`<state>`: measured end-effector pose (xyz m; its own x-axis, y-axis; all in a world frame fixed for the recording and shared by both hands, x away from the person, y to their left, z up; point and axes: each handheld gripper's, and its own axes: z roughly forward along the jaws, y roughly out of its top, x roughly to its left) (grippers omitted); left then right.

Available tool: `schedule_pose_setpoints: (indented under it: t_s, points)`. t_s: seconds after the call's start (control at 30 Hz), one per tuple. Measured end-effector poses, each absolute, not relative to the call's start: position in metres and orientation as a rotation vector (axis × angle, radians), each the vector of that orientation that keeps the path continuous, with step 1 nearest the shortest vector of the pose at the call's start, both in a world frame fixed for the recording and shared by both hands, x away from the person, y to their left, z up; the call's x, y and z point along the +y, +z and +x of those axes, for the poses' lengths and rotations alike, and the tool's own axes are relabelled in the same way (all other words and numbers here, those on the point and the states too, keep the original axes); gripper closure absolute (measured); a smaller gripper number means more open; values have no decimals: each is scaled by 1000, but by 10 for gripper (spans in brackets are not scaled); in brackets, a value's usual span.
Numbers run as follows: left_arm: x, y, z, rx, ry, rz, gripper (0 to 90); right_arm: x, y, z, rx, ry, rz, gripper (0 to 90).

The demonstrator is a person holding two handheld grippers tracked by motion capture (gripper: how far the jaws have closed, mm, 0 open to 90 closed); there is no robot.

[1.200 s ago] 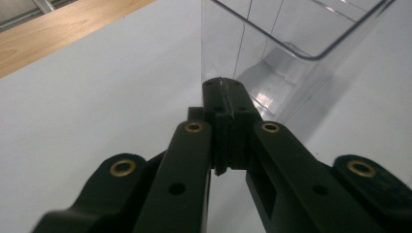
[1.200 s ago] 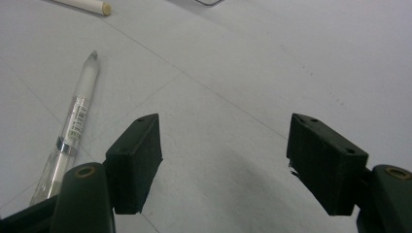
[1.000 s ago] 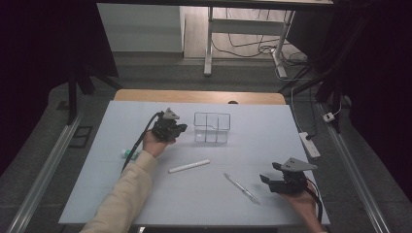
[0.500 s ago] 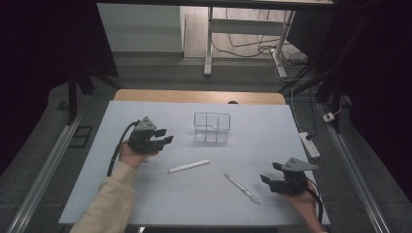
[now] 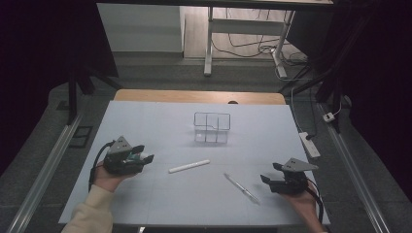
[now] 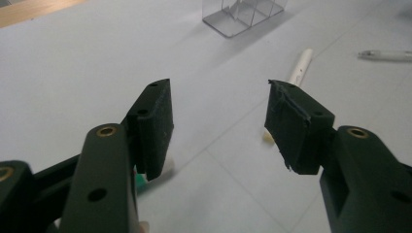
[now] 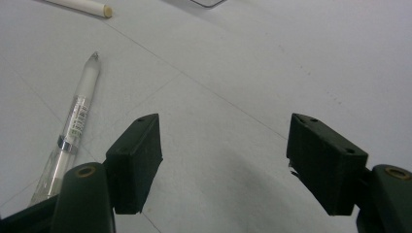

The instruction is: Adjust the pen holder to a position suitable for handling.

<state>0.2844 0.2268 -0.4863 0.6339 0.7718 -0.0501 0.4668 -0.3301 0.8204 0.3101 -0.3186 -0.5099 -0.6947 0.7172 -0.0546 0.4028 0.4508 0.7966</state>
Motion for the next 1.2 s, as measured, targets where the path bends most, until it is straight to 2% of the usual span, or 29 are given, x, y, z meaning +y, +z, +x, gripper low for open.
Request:
schedule_pose_setpoints:
  t_s: [0.37, 0.83, 1.2]
  points:
    - [241, -502, 258, 982, 411, 2013, 415, -315, -511, 311, 2315, 1129, 931, 283]
    - [233, -511, 258, 965, 383, 2056, 405, -301, -505, 307, 2333, 1116, 869, 300]
    - [232, -512, 256, 966, 386, 2056, 400, -280, -486, 311, 2412, 1135, 816, 303]
